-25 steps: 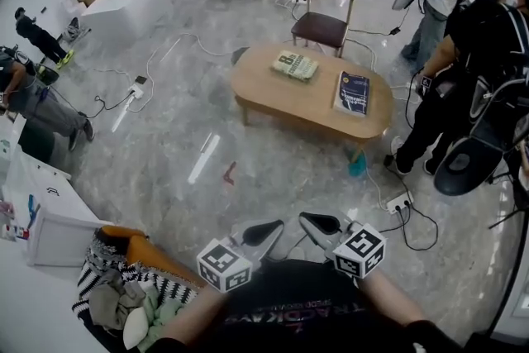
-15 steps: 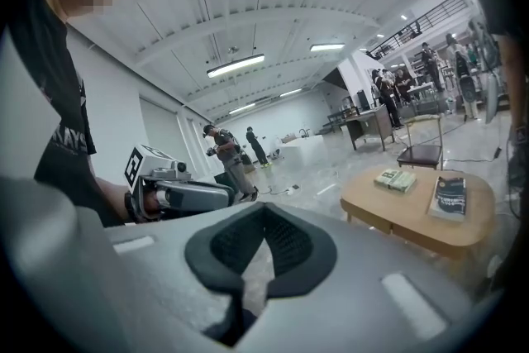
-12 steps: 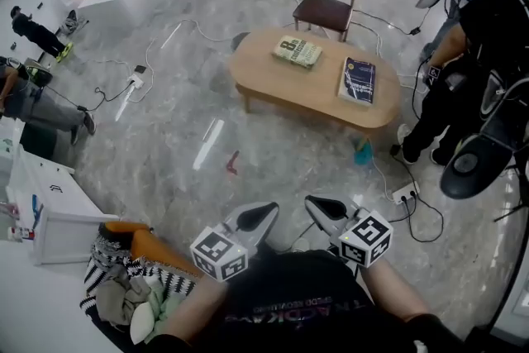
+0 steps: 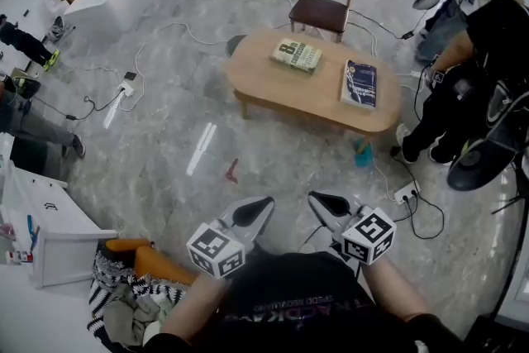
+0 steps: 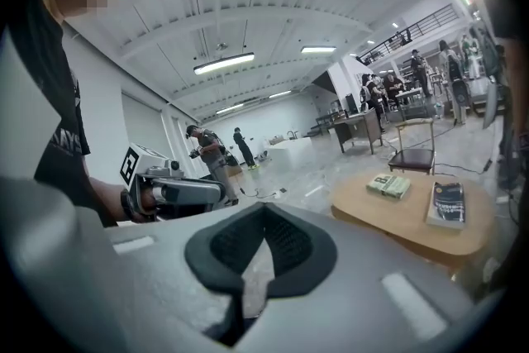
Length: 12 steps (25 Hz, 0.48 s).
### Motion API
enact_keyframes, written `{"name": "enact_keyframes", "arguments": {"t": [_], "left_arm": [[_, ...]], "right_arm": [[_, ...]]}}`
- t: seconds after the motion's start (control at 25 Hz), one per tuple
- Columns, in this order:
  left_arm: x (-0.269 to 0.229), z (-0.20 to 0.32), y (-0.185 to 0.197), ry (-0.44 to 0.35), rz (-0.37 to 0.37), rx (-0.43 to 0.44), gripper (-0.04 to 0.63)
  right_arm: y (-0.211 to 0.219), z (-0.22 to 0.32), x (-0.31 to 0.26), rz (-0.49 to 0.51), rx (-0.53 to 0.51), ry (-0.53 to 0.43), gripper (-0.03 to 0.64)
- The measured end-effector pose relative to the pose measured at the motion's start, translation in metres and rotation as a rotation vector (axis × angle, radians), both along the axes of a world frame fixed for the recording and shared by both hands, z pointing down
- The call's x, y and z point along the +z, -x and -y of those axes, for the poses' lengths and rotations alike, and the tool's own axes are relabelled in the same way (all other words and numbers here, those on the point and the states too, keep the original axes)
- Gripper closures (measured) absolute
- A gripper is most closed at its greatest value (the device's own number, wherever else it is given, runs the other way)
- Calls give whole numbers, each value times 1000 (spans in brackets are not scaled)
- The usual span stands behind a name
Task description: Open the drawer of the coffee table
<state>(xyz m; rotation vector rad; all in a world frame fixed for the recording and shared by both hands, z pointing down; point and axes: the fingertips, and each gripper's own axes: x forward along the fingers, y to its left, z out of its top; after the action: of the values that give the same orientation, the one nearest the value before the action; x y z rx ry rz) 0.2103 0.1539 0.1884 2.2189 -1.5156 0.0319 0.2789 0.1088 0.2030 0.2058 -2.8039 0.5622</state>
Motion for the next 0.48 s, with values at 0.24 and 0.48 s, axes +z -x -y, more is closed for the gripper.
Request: {"name": "enact_keyframes", "arguments": {"t": [0.24, 0.48], "left_arm": [[1, 0, 64, 28, -20, 83, 589], [10, 16, 143, 45, -36, 129, 589]], "right_arm": [[64, 9, 0, -20, 95, 15, 615], [134, 23, -1, -49, 158, 5, 615]]}}
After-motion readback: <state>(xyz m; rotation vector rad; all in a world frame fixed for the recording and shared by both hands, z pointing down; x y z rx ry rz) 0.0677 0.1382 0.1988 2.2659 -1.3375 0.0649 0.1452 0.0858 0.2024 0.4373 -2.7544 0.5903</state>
